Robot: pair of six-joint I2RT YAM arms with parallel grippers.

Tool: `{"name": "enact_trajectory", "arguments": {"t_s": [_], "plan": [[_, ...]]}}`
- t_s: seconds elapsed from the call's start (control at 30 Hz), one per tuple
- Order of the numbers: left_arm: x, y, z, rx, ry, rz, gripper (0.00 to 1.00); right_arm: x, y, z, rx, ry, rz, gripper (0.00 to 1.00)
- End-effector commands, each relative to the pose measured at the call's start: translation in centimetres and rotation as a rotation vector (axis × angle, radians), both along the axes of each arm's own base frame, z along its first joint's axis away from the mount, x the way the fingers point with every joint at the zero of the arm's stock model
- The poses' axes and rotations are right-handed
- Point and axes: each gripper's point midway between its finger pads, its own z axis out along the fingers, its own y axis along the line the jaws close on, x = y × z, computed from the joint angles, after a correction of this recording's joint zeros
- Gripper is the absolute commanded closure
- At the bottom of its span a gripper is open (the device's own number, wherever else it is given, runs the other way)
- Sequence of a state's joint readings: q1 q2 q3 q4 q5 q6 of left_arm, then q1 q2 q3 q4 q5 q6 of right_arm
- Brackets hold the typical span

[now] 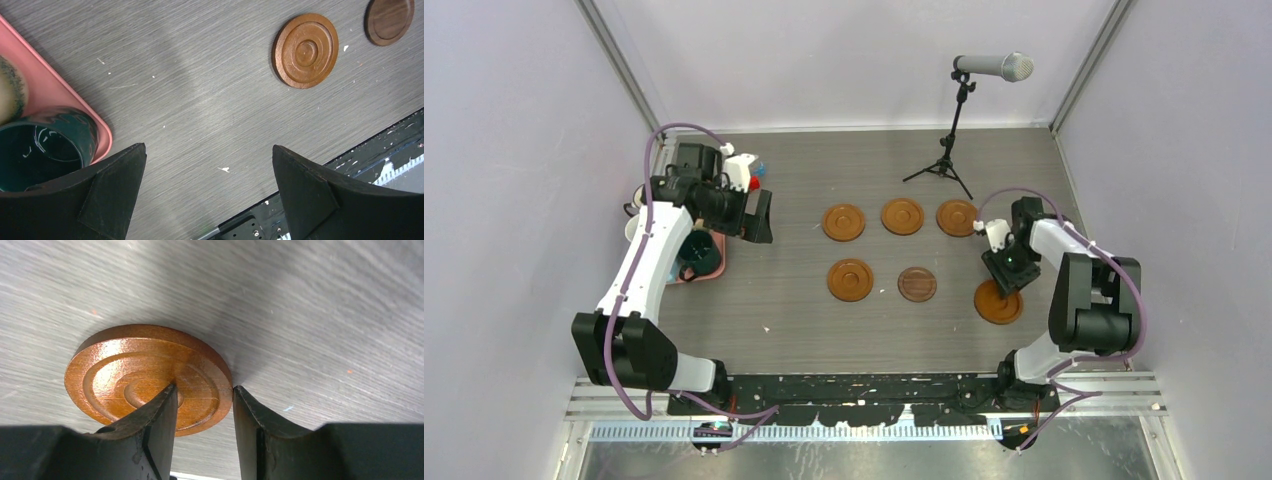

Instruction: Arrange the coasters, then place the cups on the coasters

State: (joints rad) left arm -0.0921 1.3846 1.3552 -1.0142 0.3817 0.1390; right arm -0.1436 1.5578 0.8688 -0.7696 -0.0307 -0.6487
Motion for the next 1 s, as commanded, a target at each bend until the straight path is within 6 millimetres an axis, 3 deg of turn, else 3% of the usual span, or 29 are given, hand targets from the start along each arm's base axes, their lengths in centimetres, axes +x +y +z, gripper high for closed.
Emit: {"name": "enact_trajectory", "arguments": {"t_s": [0.0,0.33,0.7,0.83,0.97], "plan": [[-0.4,0.3,0.8,0.015,-0.046,-0.008,0.0,4.1,2.8,-1.0,0.062,-0.111,-0.051,0.56],[-0.2,0.4,0.8,0.024,-0.047,-0.008,0.0,7.7,4.0,-0.6,0.066,-0.148,-0.064,0.58],[0.5,1.2,-0.1,0.072,-0.026,0.012,0.0,9.2,5.5,-0.1,0.102,-0.169,-0.095,0.58],[1.2,2.5,-0.9,0.142,-0.019,0.045,0.0,9.2,5.8,1.4,0.119,-0.179,-0.096,0.51],[2.8,3.8,-1.5,0.217,-0.029,0.088,0.0,9.3,6.5,4.5,0.162,-0.219,-0.092,0.39]]}}
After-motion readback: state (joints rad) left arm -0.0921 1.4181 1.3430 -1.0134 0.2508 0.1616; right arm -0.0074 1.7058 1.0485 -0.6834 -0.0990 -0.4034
